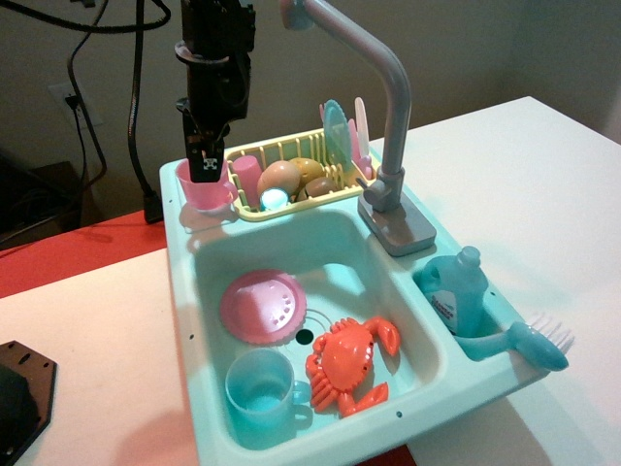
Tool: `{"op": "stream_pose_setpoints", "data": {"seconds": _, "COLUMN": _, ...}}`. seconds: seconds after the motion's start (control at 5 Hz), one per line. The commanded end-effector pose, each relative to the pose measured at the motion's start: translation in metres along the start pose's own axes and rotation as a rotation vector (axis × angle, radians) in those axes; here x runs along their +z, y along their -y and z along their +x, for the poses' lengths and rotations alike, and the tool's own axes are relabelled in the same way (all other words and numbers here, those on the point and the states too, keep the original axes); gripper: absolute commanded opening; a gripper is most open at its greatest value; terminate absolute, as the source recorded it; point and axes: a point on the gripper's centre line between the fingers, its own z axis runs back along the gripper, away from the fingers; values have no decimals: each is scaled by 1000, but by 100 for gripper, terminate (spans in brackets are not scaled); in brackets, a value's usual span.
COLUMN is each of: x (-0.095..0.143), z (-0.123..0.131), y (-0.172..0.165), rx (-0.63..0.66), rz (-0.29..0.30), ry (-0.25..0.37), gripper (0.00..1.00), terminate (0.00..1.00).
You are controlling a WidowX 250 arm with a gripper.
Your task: Put cup from counter to sink
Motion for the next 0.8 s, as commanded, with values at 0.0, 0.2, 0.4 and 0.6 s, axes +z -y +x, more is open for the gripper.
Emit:
{"op": "stream_pose_setpoints", "data": {"seconds": 0.0, "x": 0, "z": 0, "y": 0, "rx": 0, "rz": 0, "ry": 0, "gripper": 100, "terminate": 0}}
{"op": "stream_pose_setpoints", "data": {"seconds": 0.2, "x": -1, "z": 6, "y": -4, "rx": -1, "rz": -4, "ry": -5, "gripper": 100, "terminate": 0}}
{"op": "stream_pose_setpoints", "data": {"seconds": 0.4, "x": -10, "z": 6, "y": -6, "rx": 3, "rz": -6, "ry": -23, "gripper": 100, "terminate": 0}}
{"op": "stream_pose_setpoints", "data": {"seconds": 0.6, "x": -19, "z": 1, "y": -5, "rx": 7, "rz": 18, "ry": -20, "gripper": 0, "terminate": 0}}
